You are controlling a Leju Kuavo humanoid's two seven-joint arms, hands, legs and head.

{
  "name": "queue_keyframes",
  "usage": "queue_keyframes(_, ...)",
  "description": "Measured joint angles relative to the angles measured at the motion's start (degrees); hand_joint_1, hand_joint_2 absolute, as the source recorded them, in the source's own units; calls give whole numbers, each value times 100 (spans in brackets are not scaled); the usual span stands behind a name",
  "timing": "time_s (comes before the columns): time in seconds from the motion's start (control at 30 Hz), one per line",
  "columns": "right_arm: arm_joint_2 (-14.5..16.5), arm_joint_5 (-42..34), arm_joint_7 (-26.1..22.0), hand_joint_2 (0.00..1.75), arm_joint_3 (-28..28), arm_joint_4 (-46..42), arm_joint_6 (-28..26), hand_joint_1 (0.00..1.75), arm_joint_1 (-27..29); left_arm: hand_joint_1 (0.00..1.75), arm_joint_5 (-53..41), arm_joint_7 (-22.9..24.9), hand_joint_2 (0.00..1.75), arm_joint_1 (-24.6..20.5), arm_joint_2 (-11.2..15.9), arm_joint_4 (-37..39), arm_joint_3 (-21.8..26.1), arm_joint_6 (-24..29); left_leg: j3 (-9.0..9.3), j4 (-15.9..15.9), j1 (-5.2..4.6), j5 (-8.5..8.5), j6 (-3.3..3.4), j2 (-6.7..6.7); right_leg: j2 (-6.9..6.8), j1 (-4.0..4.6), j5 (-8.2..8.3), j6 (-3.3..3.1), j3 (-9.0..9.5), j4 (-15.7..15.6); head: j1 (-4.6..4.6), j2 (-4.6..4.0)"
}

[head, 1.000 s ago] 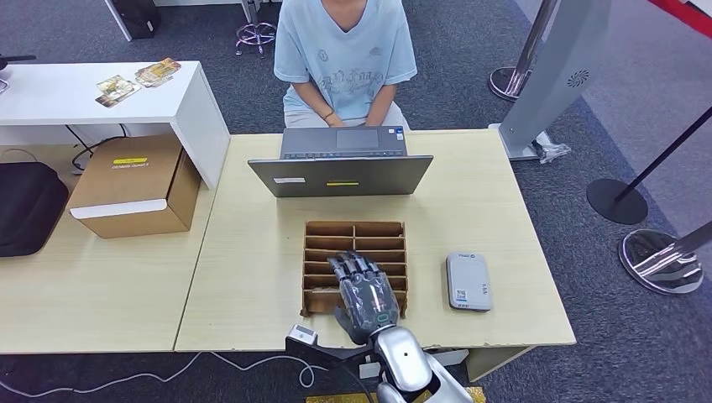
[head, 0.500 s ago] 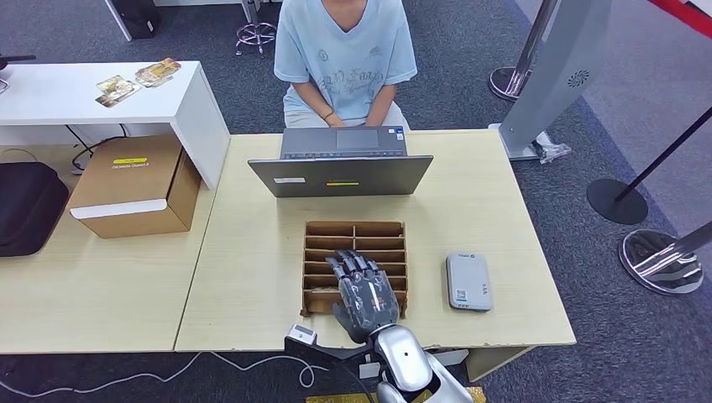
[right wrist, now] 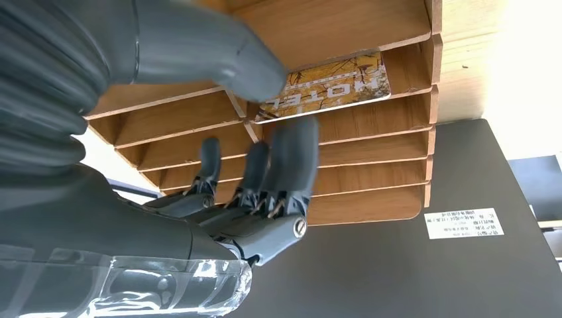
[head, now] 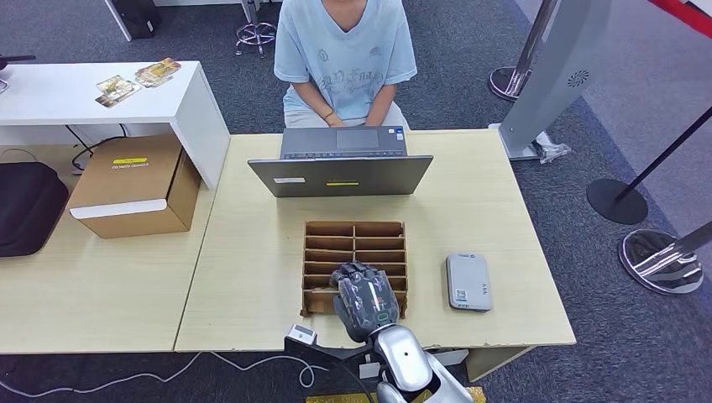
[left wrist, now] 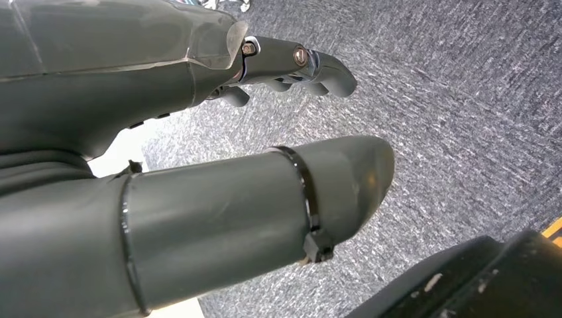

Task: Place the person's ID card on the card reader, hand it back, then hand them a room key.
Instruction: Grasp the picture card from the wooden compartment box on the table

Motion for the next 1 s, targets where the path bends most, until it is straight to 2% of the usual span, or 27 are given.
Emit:
queue_keyframes(0.57, 27, -11, -29, 175, 0, -25, 2, 145, -2, 0, 4, -2, 0, 0, 2, 0, 2, -24, 0, 0, 0, 0, 0, 0, 0, 0, 0, 0, 0, 0, 0, 0)
queue_keyframes(0.83, 57, -144, -141, 175, 0, -63, -26, 160, -2, 0, 4, -4, 0, 0, 2, 0, 2, -28, 0, 0, 0, 0, 0, 0, 0, 0, 0, 0, 0, 0, 1, 0)
queue_keyframes(1.0, 71, -297, -263, 175, 0, -107, -92, 161, 0, 0, -7, -13, 0, -1, 2, 0, 1, -35, 0, 0, 0, 0, 0, 0, 0, 0, 0, 0, 0, 0, 0, 0)
